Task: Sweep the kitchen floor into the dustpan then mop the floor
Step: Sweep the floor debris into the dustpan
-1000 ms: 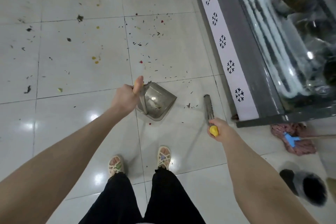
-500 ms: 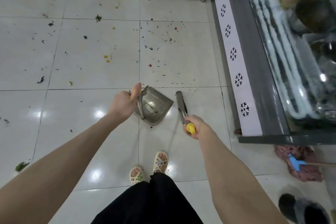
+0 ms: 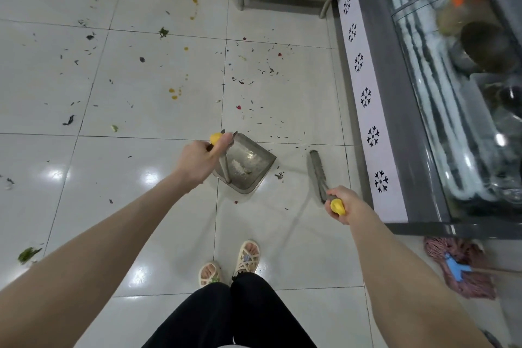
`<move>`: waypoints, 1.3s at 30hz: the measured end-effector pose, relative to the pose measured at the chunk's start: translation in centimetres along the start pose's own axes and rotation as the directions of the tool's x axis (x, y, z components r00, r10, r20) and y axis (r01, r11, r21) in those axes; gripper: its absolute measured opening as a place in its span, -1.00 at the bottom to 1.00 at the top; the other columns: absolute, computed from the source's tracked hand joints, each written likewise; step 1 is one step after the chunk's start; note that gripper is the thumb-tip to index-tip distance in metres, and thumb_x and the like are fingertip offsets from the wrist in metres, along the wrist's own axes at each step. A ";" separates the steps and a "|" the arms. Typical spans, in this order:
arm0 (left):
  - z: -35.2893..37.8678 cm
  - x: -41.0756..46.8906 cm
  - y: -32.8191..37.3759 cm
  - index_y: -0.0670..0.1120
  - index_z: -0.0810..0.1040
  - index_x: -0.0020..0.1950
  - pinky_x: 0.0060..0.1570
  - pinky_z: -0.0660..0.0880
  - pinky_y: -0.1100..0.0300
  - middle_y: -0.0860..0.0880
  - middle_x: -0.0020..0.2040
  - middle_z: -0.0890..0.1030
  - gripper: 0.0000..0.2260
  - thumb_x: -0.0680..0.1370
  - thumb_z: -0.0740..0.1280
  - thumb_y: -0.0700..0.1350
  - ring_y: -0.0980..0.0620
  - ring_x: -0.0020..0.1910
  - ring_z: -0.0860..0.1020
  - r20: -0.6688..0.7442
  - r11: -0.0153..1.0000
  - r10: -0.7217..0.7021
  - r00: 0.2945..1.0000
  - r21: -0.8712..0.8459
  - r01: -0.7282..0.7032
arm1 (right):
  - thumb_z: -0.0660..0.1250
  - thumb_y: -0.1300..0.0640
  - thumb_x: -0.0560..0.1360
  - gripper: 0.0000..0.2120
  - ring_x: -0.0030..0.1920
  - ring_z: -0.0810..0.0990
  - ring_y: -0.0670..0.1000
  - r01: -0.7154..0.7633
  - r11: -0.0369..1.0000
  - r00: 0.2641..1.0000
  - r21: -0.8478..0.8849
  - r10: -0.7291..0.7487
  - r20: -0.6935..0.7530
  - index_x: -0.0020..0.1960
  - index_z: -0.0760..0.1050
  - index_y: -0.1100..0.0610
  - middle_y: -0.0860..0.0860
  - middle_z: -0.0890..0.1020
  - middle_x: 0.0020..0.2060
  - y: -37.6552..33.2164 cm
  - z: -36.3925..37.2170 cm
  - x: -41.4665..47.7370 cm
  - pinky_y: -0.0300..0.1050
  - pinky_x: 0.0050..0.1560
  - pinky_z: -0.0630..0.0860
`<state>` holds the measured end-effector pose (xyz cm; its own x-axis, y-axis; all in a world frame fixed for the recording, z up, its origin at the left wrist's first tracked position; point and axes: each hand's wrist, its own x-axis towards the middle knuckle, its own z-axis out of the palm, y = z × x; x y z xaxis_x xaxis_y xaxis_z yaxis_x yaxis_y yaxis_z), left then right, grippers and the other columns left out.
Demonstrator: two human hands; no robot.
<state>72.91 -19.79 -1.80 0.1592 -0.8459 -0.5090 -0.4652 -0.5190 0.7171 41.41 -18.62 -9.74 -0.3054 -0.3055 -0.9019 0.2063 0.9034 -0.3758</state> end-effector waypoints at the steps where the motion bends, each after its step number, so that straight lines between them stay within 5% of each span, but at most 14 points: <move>1: -0.3 0.0 -0.3 -0.15 0.41 -0.39 -0.44 0.32 0.17 -0.10 -0.39 0.36 -0.45 0.55 0.20 0.28 -0.07 -0.41 0.33 -0.011 1.000 -0.011 1.000 -0.009 0.010 | 0.14 0.34 0.57 -0.80 -0.76 0.33 -0.09 -0.004 1.000 1.000 -0.019 0.004 -0.008 -0.23 0.30 0.19 0.09 0.34 -0.38 0.2 0.2 0.2 -0.33 -0.67 0.39; 16: -5.0 -1.3 -5.7 -0.17 0.41 -0.28 -0.43 0.31 0.15 -0.09 -0.40 0.35 -0.46 0.51 0.21 0.33 -0.05 -0.42 0.33 -0.093 0.994 -0.105 0.990 -0.047 0.101 | 0.19 0.26 0.60 -0.81 -0.73 0.39 -0.10 -0.109 0.994 0.974 -0.021 0.111 0.200 -0.19 0.30 0.15 0.04 0.34 -0.39 5.6 12.4 -0.4 -0.34 -0.65 0.39; 22: -7.1 -2.7 -8.2 -0.17 0.41 -0.28 -0.37 0.32 0.10 -0.12 -0.38 0.34 -0.44 0.50 0.19 0.35 -0.05 -0.42 0.32 -0.120 0.993 -0.109 0.987 -0.061 0.102 | 0.17 0.27 0.59 -0.78 -0.72 0.34 -0.09 -0.064 0.997 0.953 -0.037 0.072 0.293 -0.23 0.29 0.15 -0.01 0.34 -0.68 6.7 14.3 -2.1 -0.38 -0.67 0.33; 28: -9.6 -4.3 -9.7 -0.17 0.39 -0.33 -0.36 0.29 0.11 -0.12 -0.36 0.35 -0.43 0.51 0.20 0.34 -0.05 -0.38 0.32 -0.166 0.987 -0.129 0.978 -0.120 0.109 | 0.19 0.23 0.59 -0.82 -0.70 0.37 -0.08 0.009 0.989 0.968 -0.150 0.029 0.250 -0.18 0.32 0.20 0.08 0.35 -0.41 4.6 13.2 -4.7 -0.37 -0.68 0.33; 39: -15.4 -8.3 -13.0 -0.15 0.41 -0.40 -0.37 0.30 0.14 -0.10 -0.41 0.39 -0.43 0.54 0.17 0.31 -0.09 -0.41 0.35 -0.317 0.968 -0.171 0.933 -0.232 0.099 | 0.20 0.20 0.59 -0.87 -0.69 0.35 -0.09 0.055 0.939 0.926 -0.340 0.080 0.370 -0.14 0.34 0.17 0.04 0.33 -0.48 4.4 17.2 -9.5 -0.36 -0.70 0.32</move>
<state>91.10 -7.90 0.46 0.5043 -0.7390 -0.4468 -0.2322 -0.6144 0.7541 61.25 -16.95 -6.50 0.0778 -0.3219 -0.9436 -0.1386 0.9337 -0.3300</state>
